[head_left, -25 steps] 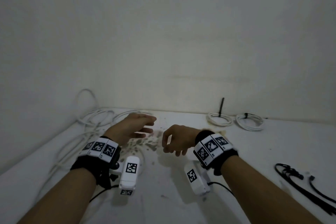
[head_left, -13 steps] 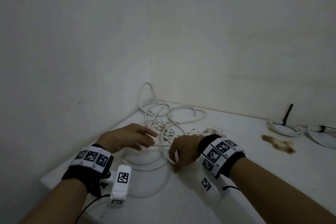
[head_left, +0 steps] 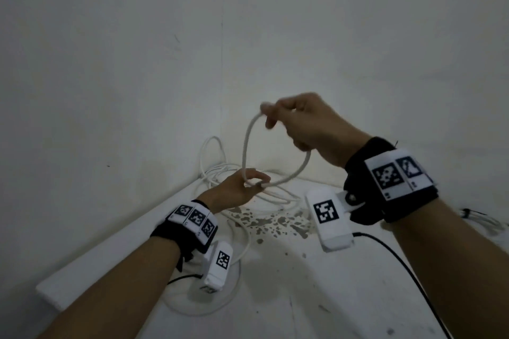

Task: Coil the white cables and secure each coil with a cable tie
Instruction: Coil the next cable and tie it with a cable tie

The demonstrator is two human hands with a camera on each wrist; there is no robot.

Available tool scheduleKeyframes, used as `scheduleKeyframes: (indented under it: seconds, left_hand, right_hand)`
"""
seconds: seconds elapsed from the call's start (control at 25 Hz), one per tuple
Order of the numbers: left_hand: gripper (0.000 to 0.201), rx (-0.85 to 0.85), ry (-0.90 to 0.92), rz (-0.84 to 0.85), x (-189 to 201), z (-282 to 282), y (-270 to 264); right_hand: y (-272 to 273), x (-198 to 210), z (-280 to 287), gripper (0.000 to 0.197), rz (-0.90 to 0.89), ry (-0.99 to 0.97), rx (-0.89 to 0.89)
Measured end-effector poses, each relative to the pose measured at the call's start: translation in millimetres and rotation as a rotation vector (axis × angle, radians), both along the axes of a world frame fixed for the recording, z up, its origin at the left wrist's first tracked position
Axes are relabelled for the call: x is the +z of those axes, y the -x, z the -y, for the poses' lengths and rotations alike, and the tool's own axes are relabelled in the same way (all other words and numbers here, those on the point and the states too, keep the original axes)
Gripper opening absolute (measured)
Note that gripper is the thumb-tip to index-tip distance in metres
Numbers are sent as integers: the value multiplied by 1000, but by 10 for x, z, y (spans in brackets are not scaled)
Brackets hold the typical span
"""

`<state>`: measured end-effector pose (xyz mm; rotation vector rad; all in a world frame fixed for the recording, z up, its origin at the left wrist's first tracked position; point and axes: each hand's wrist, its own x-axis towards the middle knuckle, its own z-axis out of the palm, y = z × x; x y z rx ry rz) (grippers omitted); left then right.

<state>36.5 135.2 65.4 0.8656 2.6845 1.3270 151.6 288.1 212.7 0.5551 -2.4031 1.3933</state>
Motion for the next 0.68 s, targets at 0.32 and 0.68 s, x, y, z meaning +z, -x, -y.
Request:
scheduleKeyframes:
  seconds: [0.32, 0.68]
  left_hand:
    - [40, 122, -602, 402, 592, -601, 38]
    - [29, -374, -65, 175, 1341, -998, -435]
  right_hand:
    - [-50, 173, -1116, 31, -237, 520, -605]
    - [-41, -385, -962, 63, -121, -702, -468]
